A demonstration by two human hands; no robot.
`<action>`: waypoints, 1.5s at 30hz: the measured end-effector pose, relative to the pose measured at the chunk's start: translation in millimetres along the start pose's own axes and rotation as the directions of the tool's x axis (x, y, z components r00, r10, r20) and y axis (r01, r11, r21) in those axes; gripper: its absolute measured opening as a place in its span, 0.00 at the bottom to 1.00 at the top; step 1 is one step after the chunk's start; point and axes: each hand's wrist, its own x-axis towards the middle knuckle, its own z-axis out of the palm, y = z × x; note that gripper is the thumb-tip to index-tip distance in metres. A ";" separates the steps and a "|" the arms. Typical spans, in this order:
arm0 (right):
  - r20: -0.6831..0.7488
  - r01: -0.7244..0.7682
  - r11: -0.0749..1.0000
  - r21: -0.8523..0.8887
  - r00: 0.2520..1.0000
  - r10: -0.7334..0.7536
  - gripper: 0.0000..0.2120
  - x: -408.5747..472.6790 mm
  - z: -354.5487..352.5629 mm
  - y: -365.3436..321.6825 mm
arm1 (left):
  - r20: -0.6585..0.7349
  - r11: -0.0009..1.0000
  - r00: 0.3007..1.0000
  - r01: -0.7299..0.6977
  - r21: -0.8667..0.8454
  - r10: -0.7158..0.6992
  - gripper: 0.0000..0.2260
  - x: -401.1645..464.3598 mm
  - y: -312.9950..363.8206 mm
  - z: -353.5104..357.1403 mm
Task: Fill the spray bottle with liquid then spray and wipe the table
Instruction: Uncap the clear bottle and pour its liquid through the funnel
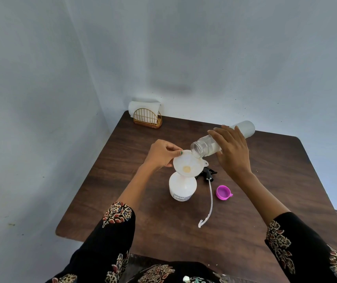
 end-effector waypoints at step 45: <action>0.005 0.003 1.000 0.013 1.000 -0.003 0.29 2.4 -5.2 1.6 | -0.015 1.000 1.000 -0.013 0.011 0.013 0.09 -4.4 2.0 1.6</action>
